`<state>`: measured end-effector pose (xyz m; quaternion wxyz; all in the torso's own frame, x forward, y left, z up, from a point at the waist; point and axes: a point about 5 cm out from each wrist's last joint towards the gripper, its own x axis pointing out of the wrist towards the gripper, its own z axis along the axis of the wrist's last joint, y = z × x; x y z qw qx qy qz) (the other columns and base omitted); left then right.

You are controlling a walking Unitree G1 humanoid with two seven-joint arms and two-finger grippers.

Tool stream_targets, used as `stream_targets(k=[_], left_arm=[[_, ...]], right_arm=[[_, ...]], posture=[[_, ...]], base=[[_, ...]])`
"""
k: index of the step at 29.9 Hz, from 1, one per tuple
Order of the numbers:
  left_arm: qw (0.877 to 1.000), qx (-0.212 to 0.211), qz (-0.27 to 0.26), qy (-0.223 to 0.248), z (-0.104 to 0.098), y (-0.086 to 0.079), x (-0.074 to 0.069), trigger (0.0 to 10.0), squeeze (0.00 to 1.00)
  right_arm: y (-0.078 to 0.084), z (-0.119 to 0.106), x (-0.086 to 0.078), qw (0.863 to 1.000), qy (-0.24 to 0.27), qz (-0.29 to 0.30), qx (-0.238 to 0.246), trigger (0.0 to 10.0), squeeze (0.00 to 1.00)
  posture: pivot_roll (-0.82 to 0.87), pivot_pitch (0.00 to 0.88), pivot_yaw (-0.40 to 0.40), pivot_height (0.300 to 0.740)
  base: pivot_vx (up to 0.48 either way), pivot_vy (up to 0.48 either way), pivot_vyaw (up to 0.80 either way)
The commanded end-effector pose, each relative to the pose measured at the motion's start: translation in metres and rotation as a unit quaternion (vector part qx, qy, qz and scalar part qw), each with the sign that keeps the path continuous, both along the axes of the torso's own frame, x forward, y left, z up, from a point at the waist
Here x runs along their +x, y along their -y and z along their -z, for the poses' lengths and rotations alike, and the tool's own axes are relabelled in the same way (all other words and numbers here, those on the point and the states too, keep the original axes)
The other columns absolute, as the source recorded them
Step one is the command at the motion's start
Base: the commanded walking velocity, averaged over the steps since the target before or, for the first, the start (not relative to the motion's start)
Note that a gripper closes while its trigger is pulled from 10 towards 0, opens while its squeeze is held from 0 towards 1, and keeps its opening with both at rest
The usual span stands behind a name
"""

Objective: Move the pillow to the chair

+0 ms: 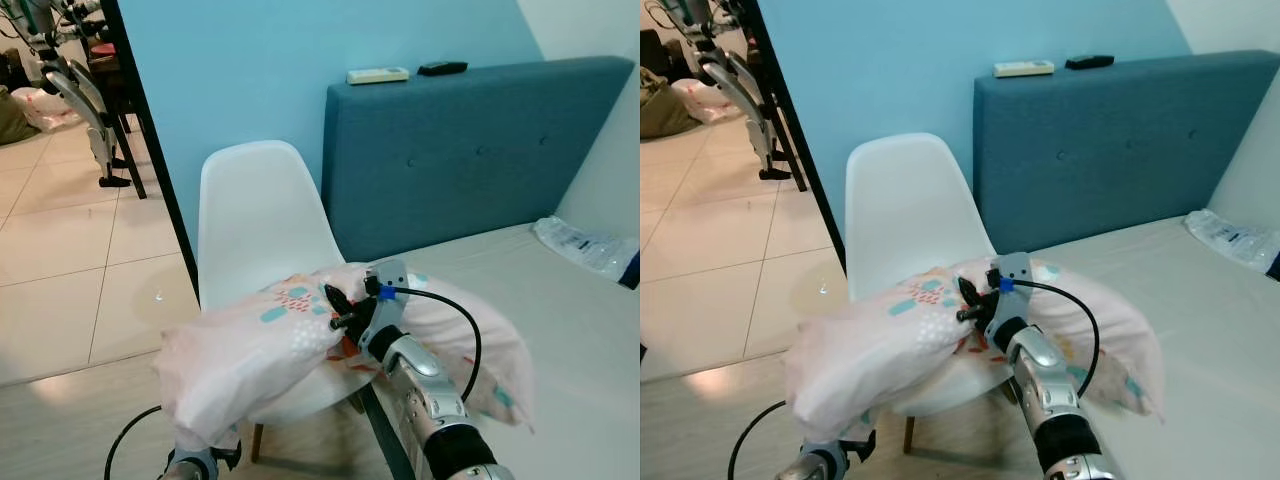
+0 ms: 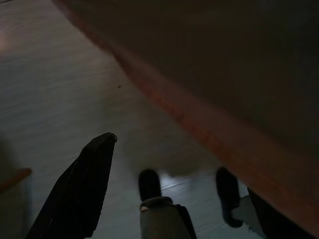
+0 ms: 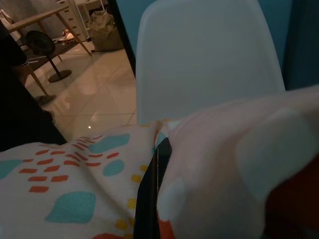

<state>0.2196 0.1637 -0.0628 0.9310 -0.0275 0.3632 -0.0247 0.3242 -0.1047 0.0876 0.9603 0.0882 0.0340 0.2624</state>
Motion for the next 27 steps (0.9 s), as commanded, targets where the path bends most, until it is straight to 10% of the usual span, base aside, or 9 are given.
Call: stream_targets(k=[1, 21, 27], left_arm=[[1.0, 0.001, -0.004, 0.006, -0.002, -0.003, 0.002, 10.0, 0.0], [1.0, 0.004, -0.003, 0.001, 0.0, 0.001, 0.0, 10.0, 0.0], [1.0, 0.007, 0.002, -0.005, 0.003, 0.001, -0.004, 10.0, 0.0]], right_arm=[[-0.008, -0.021, 0.006, 0.998, 0.055, -0.008, 0.01, 10.0, 0.0], [-0.024, -0.033, 0.003, 0.994, 0.085, -0.07, -0.01, 10.0, 0.0], [-0.018, 0.028, -0.007, 0.978, -0.04, -0.071, -0.193, 10.0, 0.0]], posture=[[-0.01, 0.0, 0.009, 0.74], [-0.01, 0.0, 0.002, 0.74], [-0.01, 0.0, 0.005, 0.74]], base=[[0.341, 0.0, 0.0], [0.24, 0.0, 0.0], [0.0, 0.0, 0.0]])
